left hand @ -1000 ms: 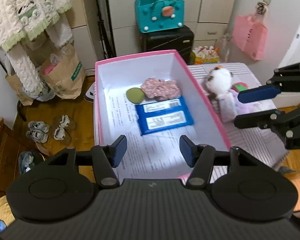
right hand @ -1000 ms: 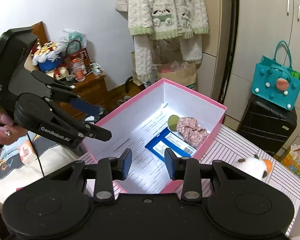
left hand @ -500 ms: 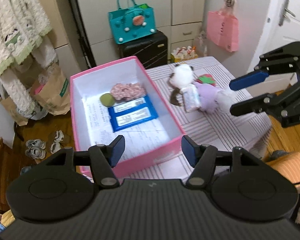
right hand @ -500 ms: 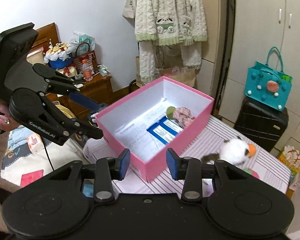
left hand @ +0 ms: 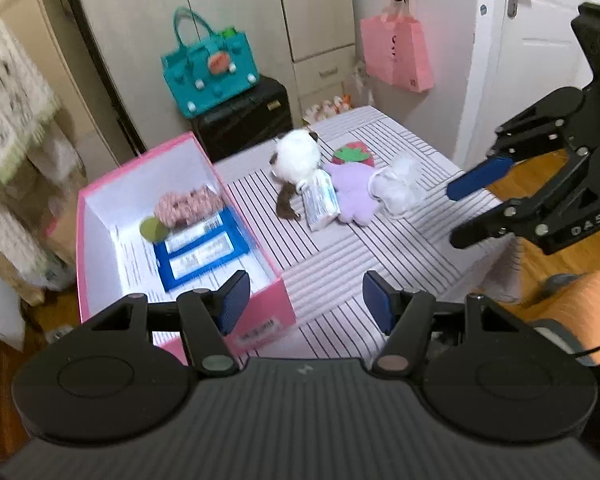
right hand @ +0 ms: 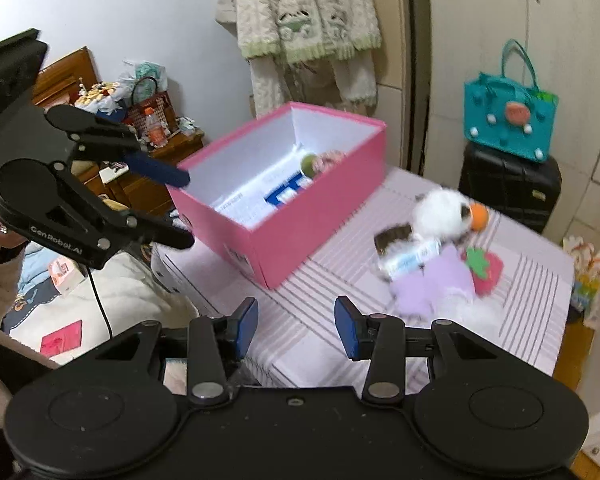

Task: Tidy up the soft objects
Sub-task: 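Withdraw both grippers from the box toward the plush toys on the table, then grasp the small white wipes pack with the left gripper while the right gripper grasps the mesh puff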

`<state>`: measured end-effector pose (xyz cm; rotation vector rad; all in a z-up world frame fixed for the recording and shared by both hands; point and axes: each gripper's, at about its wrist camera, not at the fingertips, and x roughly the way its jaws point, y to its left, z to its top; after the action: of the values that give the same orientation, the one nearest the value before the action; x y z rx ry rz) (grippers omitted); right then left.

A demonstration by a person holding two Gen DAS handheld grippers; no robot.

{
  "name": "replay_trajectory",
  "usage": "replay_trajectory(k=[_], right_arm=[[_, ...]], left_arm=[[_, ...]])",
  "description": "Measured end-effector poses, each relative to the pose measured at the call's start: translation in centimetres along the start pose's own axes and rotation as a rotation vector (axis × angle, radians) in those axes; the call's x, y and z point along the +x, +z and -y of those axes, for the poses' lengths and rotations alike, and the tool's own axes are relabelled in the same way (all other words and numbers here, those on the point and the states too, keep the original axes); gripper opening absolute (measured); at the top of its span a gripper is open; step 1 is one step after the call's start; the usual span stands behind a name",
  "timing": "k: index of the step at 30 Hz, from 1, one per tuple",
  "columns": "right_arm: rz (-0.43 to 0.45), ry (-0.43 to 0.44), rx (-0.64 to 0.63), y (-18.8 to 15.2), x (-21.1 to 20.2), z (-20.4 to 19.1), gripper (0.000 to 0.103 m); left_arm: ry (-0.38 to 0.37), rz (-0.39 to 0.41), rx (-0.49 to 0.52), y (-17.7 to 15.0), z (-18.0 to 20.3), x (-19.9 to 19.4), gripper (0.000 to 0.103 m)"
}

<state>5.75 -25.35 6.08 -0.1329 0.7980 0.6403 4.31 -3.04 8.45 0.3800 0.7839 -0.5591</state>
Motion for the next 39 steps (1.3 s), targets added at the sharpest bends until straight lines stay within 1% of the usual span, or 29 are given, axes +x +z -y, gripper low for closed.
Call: replay_trajectory(k=[1, 2, 6, 10, 14, 18, 22, 26, 28, 30, 34, 37, 39], right_arm=[[-0.005, -0.002, 0.006, -0.5, 0.1, 0.3, 0.048], [-0.010, -0.006, 0.011, -1.0, 0.2, 0.7, 0.048], [-0.009, -0.023, 0.030, -2.9, 0.2, 1.9, 0.052], [-0.003, -0.031, 0.040, -4.4, 0.6, 3.2, 0.052], [0.014, -0.046, 0.046, -5.6, 1.2, 4.3, 0.052], [0.056, -0.079, 0.073, -6.6, 2.3, 5.9, 0.055], [0.107, -0.114, 0.128, -7.5, 4.0, 7.8, 0.061], [0.161, -0.204, 0.145, -8.2, 6.1, 9.4, 0.064], [0.174, -0.254, 0.149, -8.4, 7.1, 10.2, 0.064], [0.192, -0.279, 0.168, -8.5, 7.7, 11.0, 0.064], [0.260, -0.269, 0.214, -8.8, 7.9, 12.6, 0.064], [0.304, -0.256, 0.216, -8.9, 8.3, 13.0, 0.064], [0.308, -0.262, 0.205, -8.7, 8.7, 12.9, 0.064]], left_arm=[[0.016, 0.008, 0.014, -0.1, 0.6, 0.4, 0.062], [0.011, 0.010, 0.021, -0.3, 1.1, 0.8, 0.062], [-0.077, -0.016, 0.002, -0.7, 2.5, 2.2, 0.062], [-0.114, -0.024, -0.002, -0.5, 3.7, 3.7, 0.062], [-0.094, -0.009, 0.025, 0.5, 4.7, 5.4, 0.062], [-0.085, 0.023, 0.016, 1.5, 5.0, 7.3, 0.062], [-0.111, 0.053, -0.069, 2.3, 4.3, 9.9, 0.062], [-0.158, 0.031, -0.183, 3.1, 3.0, 13.2, 0.062], [-0.141, 0.018, -0.232, 3.6, 2.3, 14.7, 0.062], [-0.121, 0.009, -0.253, 4.0, 2.1, 16.1, 0.062], [-0.111, -0.012, -0.315, 4.7, 1.3, 18.9, 0.059], [-0.084, 0.001, -0.356, 5.0, 0.8, 20.2, 0.058], [-0.086, 0.017, -0.387, 5.1, 0.3, 20.7, 0.056]])
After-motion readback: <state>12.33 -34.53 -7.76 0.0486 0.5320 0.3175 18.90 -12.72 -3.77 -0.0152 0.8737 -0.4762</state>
